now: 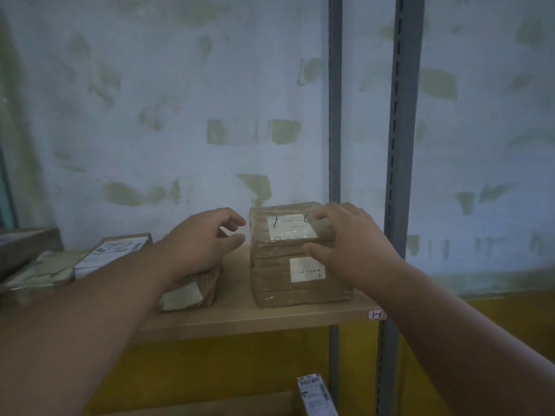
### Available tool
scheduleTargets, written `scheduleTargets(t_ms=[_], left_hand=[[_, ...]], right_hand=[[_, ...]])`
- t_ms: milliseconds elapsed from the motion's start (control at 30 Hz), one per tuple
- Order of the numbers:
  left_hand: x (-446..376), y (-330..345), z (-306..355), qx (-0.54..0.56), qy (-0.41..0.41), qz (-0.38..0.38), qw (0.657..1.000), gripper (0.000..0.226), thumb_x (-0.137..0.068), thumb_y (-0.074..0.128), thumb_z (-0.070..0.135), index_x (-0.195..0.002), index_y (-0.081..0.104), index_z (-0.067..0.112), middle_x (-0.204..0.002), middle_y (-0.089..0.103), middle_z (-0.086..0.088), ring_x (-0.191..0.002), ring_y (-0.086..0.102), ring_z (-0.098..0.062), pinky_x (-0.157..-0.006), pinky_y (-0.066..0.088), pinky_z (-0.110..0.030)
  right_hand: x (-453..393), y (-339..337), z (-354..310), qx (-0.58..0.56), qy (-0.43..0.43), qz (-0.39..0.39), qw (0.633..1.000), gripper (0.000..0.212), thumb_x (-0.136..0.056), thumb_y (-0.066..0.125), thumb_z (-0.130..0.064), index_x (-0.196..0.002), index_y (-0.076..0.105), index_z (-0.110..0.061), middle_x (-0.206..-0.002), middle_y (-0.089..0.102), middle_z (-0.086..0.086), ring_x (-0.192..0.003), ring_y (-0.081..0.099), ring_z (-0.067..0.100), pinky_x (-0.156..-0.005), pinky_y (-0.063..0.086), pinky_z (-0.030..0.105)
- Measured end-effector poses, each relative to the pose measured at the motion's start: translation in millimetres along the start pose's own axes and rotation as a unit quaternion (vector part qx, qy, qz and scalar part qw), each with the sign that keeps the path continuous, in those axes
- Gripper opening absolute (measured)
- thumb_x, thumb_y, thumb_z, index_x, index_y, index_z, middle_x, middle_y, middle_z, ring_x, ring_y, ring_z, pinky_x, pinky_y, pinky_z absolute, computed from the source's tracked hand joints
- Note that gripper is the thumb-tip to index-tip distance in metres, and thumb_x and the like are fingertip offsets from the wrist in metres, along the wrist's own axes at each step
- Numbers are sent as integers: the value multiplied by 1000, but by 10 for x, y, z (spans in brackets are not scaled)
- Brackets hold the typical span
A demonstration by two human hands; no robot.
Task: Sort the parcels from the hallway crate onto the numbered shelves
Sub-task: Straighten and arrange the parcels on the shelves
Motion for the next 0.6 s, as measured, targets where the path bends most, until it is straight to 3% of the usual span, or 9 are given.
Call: scheduleTargets(t_ms=[133, 233, 367, 600], left_hand=[[255, -252, -167, -87, 1, -5, 996, 24, -89, 70, 33, -108, 59, 44, -114, 62, 18, -95, 60, 1, -84, 52, -30], [425, -449, -371, -142, -35, -38, 988, 32, -88, 71, 38, -118, 60, 41, -113, 56, 16, -100, 58, -5, -92, 51, -35], [499, -629, -667, -224, -18, -82, 971, 39, -88, 70, 44, -126, 61, 40, -115, 54, 18, -102, 52, -5, -84, 42, -25], [474, -727, -944, -219, 41, -152, 963, 61, -76, 75, 61, -131, 60, 38, -123, 58, 15, -113, 55, -9, -98, 47, -38]], right_hand=[[-13, 115, -324, -16, -47, 9, 999, 54, -87, 68, -50, -134, 49, -31, -137, 49, -9, -129, 40, 11, -98, 29, 23], [-3, 249, -612, -38, -64, 14, 997, 49, -88, 68, -47, -131, 53, -30, -134, 52, -9, -126, 42, 11, -96, 30, 23], [47, 519, -1017, -64, -90, -7, 994, 44, -88, 68, -45, -128, 55, -32, -124, 52, -14, -115, 48, 5, -86, 33, 17], [97, 1116, -1322, -59, -30, -81, 995, 41, -88, 65, -45, -125, 55, -31, -112, 50, -12, -97, 53, 7, -71, 38, 16]])
Point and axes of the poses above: each hand's wrist, its own x-axis away from the middle knuckle, its own y-axis out of the palm, z = x × y, the point moved 4 cm from there along -x, towards the middle knuckle
